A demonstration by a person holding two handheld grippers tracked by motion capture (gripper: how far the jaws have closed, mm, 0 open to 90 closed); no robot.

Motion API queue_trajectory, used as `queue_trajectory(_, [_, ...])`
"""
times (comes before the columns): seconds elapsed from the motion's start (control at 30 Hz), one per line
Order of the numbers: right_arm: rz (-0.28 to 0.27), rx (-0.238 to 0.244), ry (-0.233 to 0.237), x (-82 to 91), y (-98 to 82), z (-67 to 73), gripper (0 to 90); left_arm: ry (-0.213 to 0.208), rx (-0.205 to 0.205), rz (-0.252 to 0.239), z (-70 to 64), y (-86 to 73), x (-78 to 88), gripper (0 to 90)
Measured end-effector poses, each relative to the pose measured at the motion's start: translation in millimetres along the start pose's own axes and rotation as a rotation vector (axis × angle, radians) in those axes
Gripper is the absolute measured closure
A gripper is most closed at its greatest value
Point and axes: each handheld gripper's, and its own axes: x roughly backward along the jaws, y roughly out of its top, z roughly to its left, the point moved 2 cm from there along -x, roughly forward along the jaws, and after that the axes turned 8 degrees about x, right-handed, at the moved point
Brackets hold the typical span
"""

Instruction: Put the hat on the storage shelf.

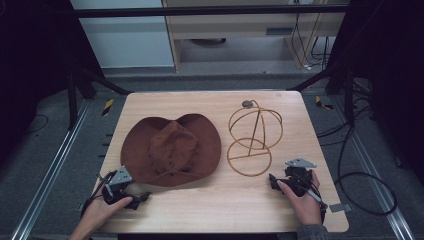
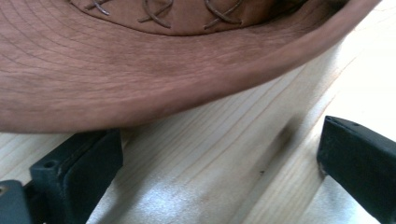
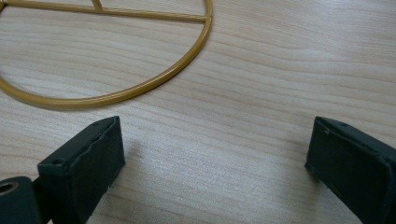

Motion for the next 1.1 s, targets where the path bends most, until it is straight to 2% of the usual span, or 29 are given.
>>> queue_trajectory(0.03, [0.000,0.000,0.000,0.0,0.0,0.0,4.2,0.000,0.000,0.000,0.0,0.0,0.0,3.7])
queue_trajectory(0.17, [0.000,0.000,0.002,-0.1,0.1,0.0,4.1,-0.011,-0.039,0.009,-6.7,1.0,0.5,3.5])
queue_trajectory(0.27, [0.002,-0.005,0.005,-0.3,0.3,0.1,3.8,-0.008,-0.063,-0.004,-11.0,2.9,3.4,6.0])
queue_trajectory(0.37, [0.001,-0.004,0.005,-0.3,0.3,0.1,3.8,-0.021,-0.047,-0.032,-12.4,4.1,8.7,6.8])
queue_trajectory(0.47, [0.001,-0.004,0.005,-0.3,0.3,0.2,3.8,-0.032,-0.041,-0.039,-14.7,3.9,13.5,7.8])
queue_trajectory(0.63, [0.002,-0.005,0.003,-0.4,0.3,0.3,3.7,-0.079,-0.041,-0.070,-23.0,4.8,24.8,9.1])
queue_trajectory(0.8, [0.002,-0.005,0.003,-0.4,0.4,0.4,3.7,-0.183,-0.081,-0.092,-36.9,7.6,35.5,11.9])
queue_trajectory(0.87, [0.002,-0.005,0.002,-0.4,0.3,0.3,3.7,-0.209,-0.093,-0.106,-43.5,11.0,39.1,12.1])
queue_trajectory(1.0, [0.002,-0.005,0.002,-0.5,0.4,0.3,3.7,-0.241,-0.126,-0.136,-55.6,25.9,47.2,11.4])
queue_trajectory(1.1, [0.002,-0.005,0.002,-0.5,0.4,0.4,3.7,-0.238,-0.132,-0.164,-60.5,39.9,51.9,10.0])
